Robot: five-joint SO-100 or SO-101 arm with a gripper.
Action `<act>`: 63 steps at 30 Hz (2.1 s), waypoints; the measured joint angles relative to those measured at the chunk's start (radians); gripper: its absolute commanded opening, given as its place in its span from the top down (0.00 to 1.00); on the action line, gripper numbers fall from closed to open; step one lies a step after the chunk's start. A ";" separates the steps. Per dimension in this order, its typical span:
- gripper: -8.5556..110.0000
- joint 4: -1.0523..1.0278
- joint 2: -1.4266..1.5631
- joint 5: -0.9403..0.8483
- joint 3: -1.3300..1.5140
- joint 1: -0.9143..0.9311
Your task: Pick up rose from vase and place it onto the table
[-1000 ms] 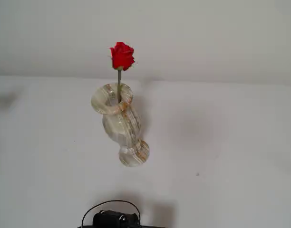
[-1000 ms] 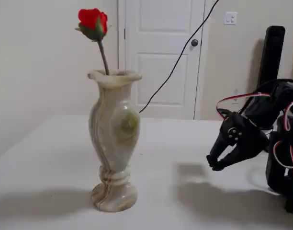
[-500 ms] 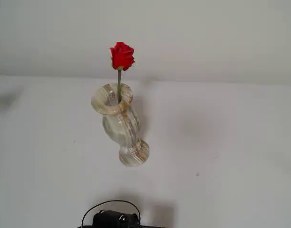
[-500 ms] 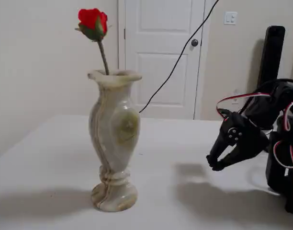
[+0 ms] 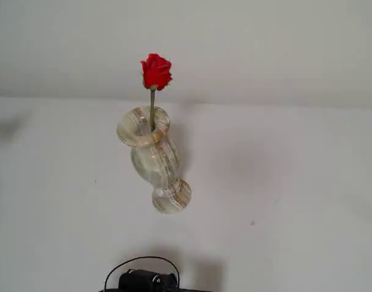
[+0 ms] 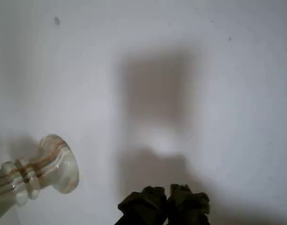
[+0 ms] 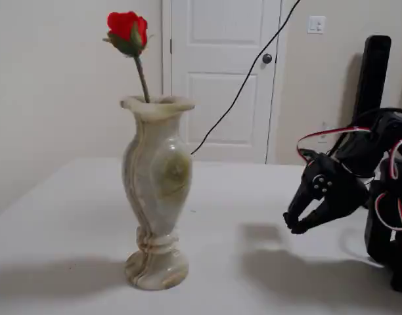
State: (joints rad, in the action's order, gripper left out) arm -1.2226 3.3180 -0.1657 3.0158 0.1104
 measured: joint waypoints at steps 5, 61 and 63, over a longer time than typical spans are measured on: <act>0.89 0.000 0.000 -0.015 0.000 -0.011; 0.81 1.055 -1.341 -1.212 -1.131 -0.207; 0.86 1.055 -1.351 -1.212 -1.138 -0.204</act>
State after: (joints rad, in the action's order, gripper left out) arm -0.1672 1.9666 -1.3775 1.8776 -0.0936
